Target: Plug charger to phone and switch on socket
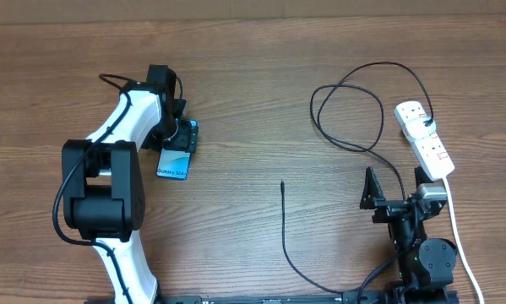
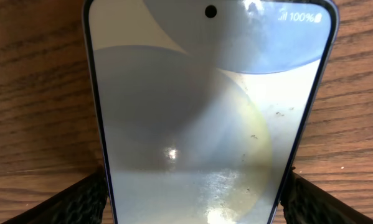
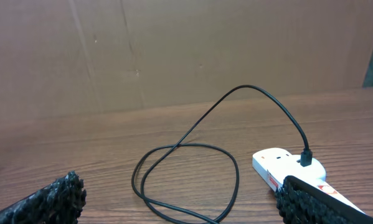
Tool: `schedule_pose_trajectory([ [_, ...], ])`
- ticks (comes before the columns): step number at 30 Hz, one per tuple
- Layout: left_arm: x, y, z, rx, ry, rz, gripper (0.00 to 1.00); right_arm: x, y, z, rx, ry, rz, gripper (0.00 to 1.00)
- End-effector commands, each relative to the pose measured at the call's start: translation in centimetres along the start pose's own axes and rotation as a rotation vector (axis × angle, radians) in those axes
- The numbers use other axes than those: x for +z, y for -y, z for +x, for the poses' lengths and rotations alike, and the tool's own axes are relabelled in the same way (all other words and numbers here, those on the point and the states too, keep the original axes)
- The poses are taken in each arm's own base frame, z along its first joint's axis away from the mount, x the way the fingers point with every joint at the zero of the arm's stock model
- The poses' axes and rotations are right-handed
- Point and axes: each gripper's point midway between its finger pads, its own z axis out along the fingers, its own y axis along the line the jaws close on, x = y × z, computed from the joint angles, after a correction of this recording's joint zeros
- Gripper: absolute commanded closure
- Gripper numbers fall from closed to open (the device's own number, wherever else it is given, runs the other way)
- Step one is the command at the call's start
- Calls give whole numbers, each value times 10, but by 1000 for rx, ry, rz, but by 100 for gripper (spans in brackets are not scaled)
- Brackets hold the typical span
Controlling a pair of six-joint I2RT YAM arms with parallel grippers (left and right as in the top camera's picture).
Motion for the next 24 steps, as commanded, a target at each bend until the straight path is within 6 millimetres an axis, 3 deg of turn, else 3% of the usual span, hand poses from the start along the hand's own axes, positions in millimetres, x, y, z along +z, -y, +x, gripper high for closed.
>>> schedule_pose_trajectory([
  [1, 14, 1, 13, 4, -47, 27, 16, 0, 2, 1, -4, 5, 7, 0],
  [24, 15, 1, 14, 5, -51, 28, 23, 0, 2, 1, -4, 5, 7, 0],
])
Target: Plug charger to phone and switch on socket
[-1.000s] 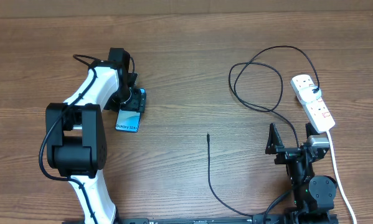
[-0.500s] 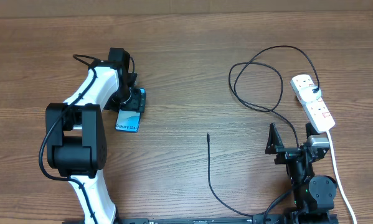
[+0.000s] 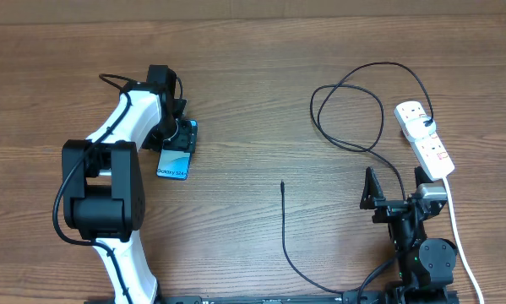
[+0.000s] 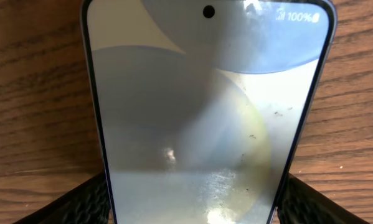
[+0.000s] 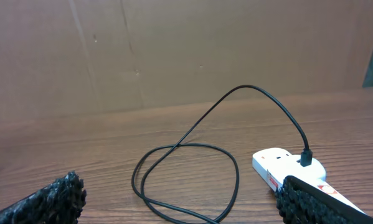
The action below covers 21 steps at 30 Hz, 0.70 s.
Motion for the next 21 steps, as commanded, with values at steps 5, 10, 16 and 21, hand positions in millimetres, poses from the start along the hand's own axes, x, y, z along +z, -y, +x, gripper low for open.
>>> schedule_pose_trajectory([
  [5, 15, 1, 14, 2, -51, 27, 23, 0, 2, 1, -5, 5, 7, 0],
  [10, 15, 1, 14, 2, -51, 28, 25, 0, 2, 1, -4, 5, 7, 0],
  [16, 15, 1, 14, 2, -51, 27, 27, 0, 2, 1, -4, 5, 7, 0],
  [21, 15, 1, 15, 1, -52, 27, 32, 0, 2, 1, -4, 5, 7, 0],
])
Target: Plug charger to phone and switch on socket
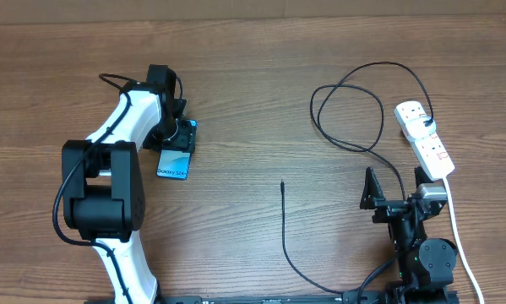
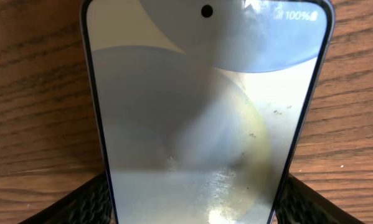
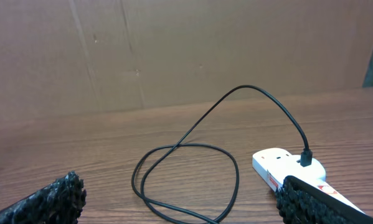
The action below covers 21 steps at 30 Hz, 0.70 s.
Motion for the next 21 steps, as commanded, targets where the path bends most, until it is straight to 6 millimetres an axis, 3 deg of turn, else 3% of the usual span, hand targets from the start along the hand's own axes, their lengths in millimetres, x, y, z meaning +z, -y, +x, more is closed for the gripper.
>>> schedule_pose_trajectory([
  [1, 16, 1, 15, -3, -55, 27, 33, 0, 2, 2, -4, 5, 7, 0],
  [6, 16, 1, 14, -2, -52, 27, 37, 0, 2, 1, -4, 5, 7, 0],
  [15, 16, 1, 14, -2, -53, 27, 58, 0, 2, 2, -4, 5, 7, 0],
  [18, 16, 1, 14, -2, -53, 27, 71, 0, 2, 2, -4, 5, 7, 0],
  [21, 16, 1, 14, -2, -51, 27, 96, 0, 2, 2, -4, 5, 7, 0],
])
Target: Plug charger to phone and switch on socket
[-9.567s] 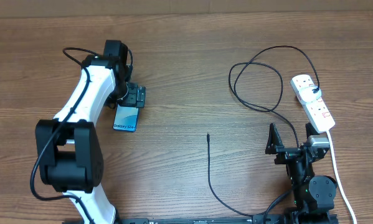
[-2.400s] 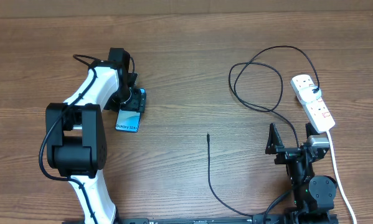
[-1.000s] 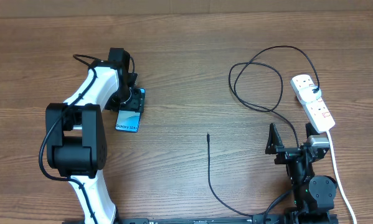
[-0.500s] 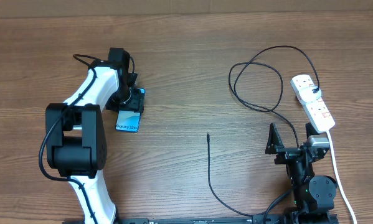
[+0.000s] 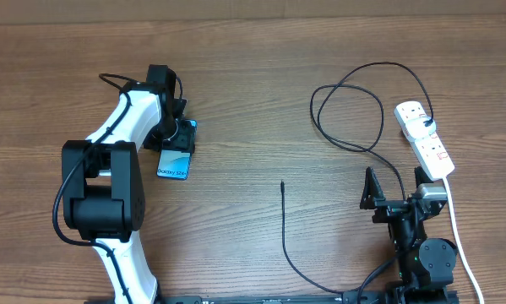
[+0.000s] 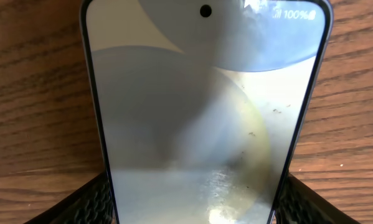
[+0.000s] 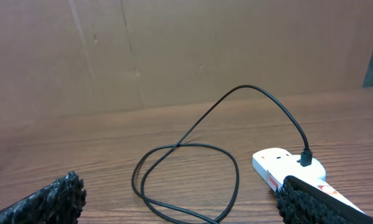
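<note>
The phone (image 5: 176, 158) lies screen-up on the wooden table (image 5: 253, 59), left of the middle. It fills the left wrist view (image 6: 205, 112) with its lit screen. My left gripper (image 5: 182, 137) straddles its far end, and the black fingers (image 6: 93, 199) press on both long edges. A black charger cable (image 5: 347, 110) loops at the right. Its free plug end (image 5: 282, 183) lies mid-table and the other end sits in the white socket strip (image 5: 426, 139). My right gripper (image 5: 395, 187) rests open near the strip (image 7: 286, 165), with nothing between its fingers.
The strip's white lead (image 5: 459, 236) runs down the right edge to the front. The cable's long tail (image 5: 291, 253) curves toward the right arm's base. A brown board wall (image 7: 174, 50) stands behind the table.
My left gripper stood over the phone's far end at every moment, its fingers a little wider apart at first and now tight on the phone's edges. The phone, the cable, the strip and the right arm kept their places.
</note>
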Tool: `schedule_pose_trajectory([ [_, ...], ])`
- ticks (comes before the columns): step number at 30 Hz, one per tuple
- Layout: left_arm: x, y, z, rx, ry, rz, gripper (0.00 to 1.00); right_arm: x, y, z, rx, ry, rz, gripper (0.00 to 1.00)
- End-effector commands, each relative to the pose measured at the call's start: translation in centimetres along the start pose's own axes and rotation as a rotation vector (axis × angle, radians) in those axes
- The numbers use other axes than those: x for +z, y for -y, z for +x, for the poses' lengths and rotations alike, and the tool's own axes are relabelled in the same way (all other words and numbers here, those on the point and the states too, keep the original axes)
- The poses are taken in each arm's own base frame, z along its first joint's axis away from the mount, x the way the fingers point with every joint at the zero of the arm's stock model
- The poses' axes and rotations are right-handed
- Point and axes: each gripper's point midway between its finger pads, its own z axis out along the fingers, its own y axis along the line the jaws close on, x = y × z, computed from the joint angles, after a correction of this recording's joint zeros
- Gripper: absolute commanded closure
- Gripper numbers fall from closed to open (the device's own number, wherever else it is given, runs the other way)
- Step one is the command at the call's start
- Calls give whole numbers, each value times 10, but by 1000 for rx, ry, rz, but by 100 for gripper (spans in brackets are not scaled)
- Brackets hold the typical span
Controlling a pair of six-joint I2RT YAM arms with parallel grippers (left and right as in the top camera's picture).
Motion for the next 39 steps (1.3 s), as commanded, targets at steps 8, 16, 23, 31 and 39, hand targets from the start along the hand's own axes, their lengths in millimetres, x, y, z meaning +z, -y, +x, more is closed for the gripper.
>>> schedule_pose_trajectory([
  [8, 16, 1, 14, -6, -49, 27, 96, 0, 2, 2, -4, 5, 7, 0],
  [16, 16, 1, 14, -6, -52, 27, 96, 0, 2, 2, -4, 4, 7, 0],
  [23, 15, 1, 14, -6, -51, 27, 96, 0, 2, 2, -4, 4, 7, 0],
  [31, 12, 0, 9, -6, -36, 27, 96, 0, 2, 2, -4, 4, 7, 0],
  [39, -1, 0, -5, -6, -6, 26, 96, 0, 2, 2, -4, 4, 7, 0],
])
